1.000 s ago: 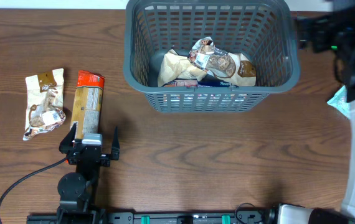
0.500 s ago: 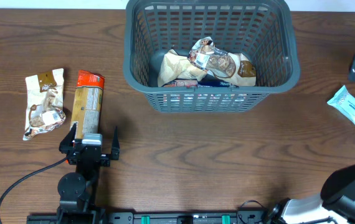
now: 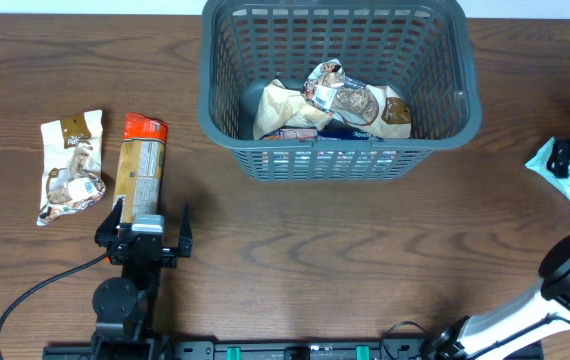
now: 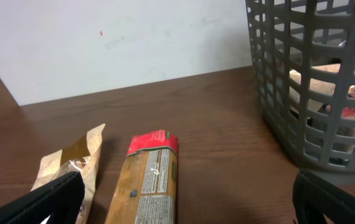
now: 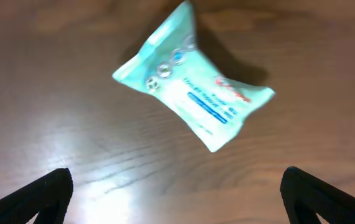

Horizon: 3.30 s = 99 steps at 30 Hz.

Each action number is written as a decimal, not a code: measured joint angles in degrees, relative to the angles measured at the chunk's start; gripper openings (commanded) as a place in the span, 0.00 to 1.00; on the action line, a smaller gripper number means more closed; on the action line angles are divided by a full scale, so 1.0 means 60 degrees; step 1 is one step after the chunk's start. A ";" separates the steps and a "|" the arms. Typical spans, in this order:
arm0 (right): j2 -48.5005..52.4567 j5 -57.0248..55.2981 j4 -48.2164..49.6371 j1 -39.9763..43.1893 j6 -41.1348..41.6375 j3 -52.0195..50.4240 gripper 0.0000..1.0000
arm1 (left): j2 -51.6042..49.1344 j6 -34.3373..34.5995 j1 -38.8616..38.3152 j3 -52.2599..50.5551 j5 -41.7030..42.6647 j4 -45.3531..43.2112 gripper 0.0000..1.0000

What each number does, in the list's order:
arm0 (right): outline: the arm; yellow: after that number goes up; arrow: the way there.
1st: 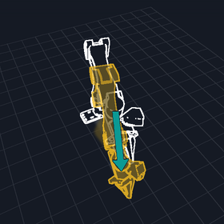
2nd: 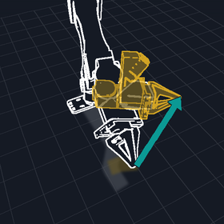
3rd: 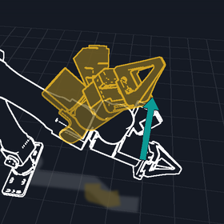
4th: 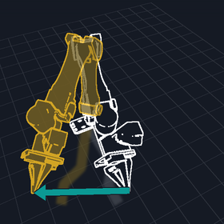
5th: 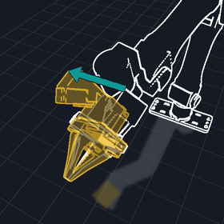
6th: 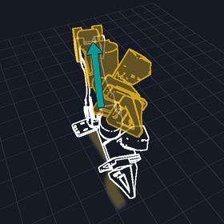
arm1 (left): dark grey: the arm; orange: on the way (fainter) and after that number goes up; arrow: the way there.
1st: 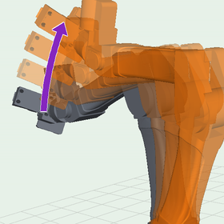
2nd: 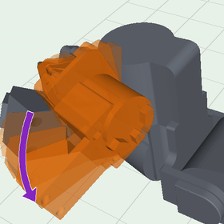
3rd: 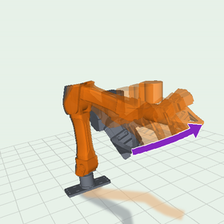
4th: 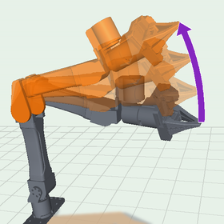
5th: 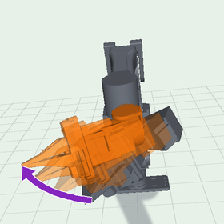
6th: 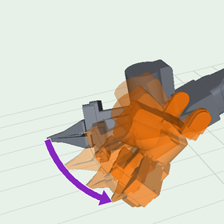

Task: Pack container
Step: 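Move the right gripper to the mint-green toilet tissue pack and grasp, then lift the mint-green pack and carry it over the basket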

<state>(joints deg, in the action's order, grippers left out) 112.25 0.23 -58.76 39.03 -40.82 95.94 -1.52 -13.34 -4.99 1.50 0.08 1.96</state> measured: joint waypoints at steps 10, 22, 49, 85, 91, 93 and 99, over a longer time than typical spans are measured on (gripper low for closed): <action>0.0463 -0.0120 0.1825 0.0004 -0.2630 0.0000 0.99 | 0.0000 0.0004 0.0000 0.0000 0.0000 -0.0004 0.99; 0.2036 -0.0590 0.1920 0.0047 -0.3807 0.0004 0.99 | 0.0000 0.0000 0.0000 -0.0004 -0.0004 -0.0076 0.99; 0.2674 0.0532 0.1468 0.0076 -0.2608 0.0127 0.32 | 0.0000 0.0000 0.0000 -0.0069 -0.0004 -0.0404 0.99; -0.2641 0.2189 0.2860 -0.2517 0.2186 0.0076 0.01 | 0.0000 0.0004 0.0000 -0.0058 0.0069 -0.0073 0.98; -0.3665 0.2167 0.3002 -0.3282 0.2448 0.0076 0.01 | 0.0000 0.0004 0.0000 -0.0055 0.0102 -0.0066 0.99; -0.3989 0.2178 0.3144 -0.3654 0.2448 0.0073 0.01 | 0.0000 0.0004 0.0000 -0.0055 0.0102 -0.0062 0.99; -0.4980 0.2466 0.2951 -0.5166 0.1410 0.0073 0.01 | 0.0000 0.0000 0.0000 -0.0051 0.0120 -0.0051 0.99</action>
<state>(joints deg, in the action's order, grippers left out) 82.37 15.03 -41.06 8.03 -32.36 96.38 -1.52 -13.34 -4.99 1.19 0.80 1.65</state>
